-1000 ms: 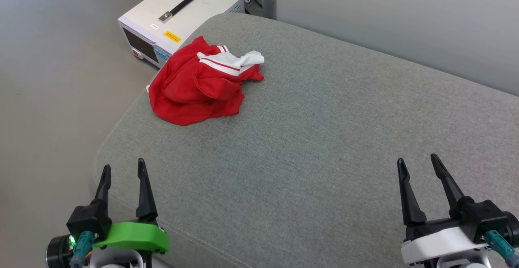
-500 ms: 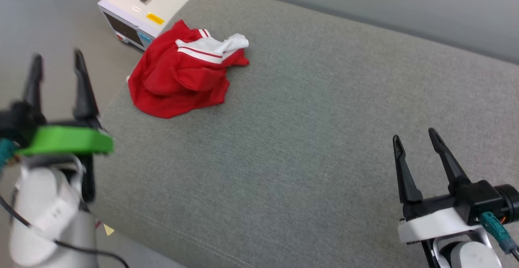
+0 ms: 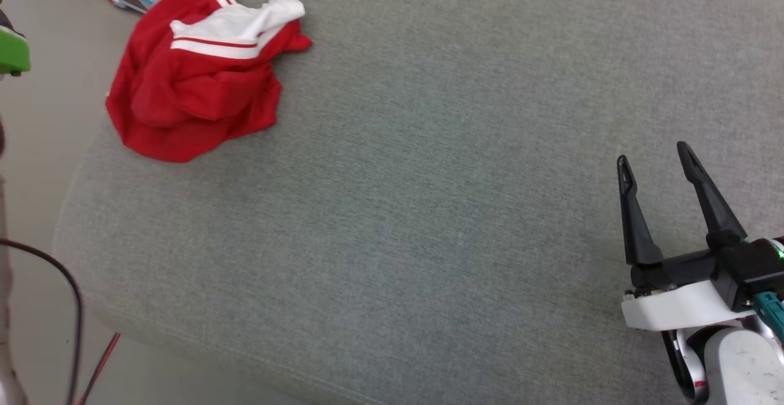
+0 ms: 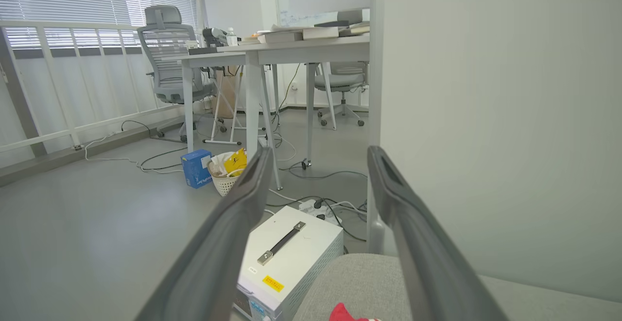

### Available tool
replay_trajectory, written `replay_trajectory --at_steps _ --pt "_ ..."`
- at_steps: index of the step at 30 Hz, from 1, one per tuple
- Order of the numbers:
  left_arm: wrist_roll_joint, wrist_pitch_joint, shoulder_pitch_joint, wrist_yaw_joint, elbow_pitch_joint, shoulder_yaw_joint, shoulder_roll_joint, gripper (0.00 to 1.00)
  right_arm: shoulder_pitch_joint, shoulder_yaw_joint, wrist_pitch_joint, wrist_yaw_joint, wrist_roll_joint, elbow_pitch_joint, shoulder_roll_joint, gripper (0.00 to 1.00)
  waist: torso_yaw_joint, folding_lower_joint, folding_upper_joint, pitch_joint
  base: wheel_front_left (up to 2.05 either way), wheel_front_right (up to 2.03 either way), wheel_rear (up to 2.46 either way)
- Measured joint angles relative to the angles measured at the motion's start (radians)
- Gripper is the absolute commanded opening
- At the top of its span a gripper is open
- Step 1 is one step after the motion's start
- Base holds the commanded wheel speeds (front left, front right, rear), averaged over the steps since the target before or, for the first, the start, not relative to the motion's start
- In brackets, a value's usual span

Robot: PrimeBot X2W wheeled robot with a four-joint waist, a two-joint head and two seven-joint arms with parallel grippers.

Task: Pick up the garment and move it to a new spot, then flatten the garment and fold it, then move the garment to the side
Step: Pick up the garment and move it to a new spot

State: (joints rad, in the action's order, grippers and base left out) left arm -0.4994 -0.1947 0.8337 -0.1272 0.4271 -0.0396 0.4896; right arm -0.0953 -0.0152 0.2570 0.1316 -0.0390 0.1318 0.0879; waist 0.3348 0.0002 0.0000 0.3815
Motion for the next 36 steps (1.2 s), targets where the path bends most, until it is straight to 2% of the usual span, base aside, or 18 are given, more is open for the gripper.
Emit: replay_trajectory --at_steps 3,9,12,17,26,33,34,35,36 --pt "-0.131 0.136 0.046 0.0 0.046 0.101 0.062 1.0 -0.011 0.005 0.0 0.0 -0.002 0.008 0.011 1.0 -0.02 0.0 0.0 0.033 0.0 0.0 0.0" --pt "-0.364 0.492 0.085 -0.001 0.057 0.295 0.174 1.0 -0.022 0.018 0.0 0.0 -0.002 0.024 0.019 1.0 -0.056 0.0 0.0 0.089 0.0 0.0 0.0" --pt "-0.43 0.623 0.088 -0.001 0.048 0.359 0.206 1.0 -0.032 0.018 0.0 0.0 -0.002 0.029 0.022 1.0 -0.069 0.0 0.0 0.114 0.0 0.0 0.0" --pt "-0.471 0.798 0.09 -0.001 0.06 0.453 0.235 1.0 -0.049 0.016 0.0 0.0 -0.002 0.033 0.023 1.0 -0.089 0.0 0.0 0.153 0.0 0.0 0.0" --pt "-0.463 0.928 0.09 -0.001 0.157 0.57 0.236 1.0 -0.074 0.028 0.0 0.0 -0.003 0.04 0.032 1.0 -0.123 -0.0001 0.0001 0.21 0.0 0.0 0.0" --pt "-0.464 0.894 0.106 -0.001 0.206 0.624 0.231 1.0 -0.078 0.024 0.0 0.0 -0.002 0.034 0.03 1.0 -0.133 -0.0003 0.0001 0.215 0.0 0.0 0.0" --pt "-0.462 0.88 0.109 -0.002 0.213 0.632 0.231 0.27 -0.078 0.024 0.0 0.0 -0.002 0.033 0.029 1.0 -0.133 -0.0003 0.0001 0.211 0.0 0.0 0.0" --pt "-0.462 0.857 0.112 -0.002 0.214 0.644 0.23 0.0 -0.079 0.024 0.0 0.0 -0.002 0.032 0.028 1.0 -0.132 -0.0003 0.0001 0.206 0.0 0.0 0.0" --pt "-0.462 0.834 0.115 -0.002 0.216 0.654 0.229 0.0 -0.079 0.025 0.0 0.0 -0.002 0.031 0.027 1.0 -0.131 -0.0003 0.0 0.2 0.0 0.0 0.0"
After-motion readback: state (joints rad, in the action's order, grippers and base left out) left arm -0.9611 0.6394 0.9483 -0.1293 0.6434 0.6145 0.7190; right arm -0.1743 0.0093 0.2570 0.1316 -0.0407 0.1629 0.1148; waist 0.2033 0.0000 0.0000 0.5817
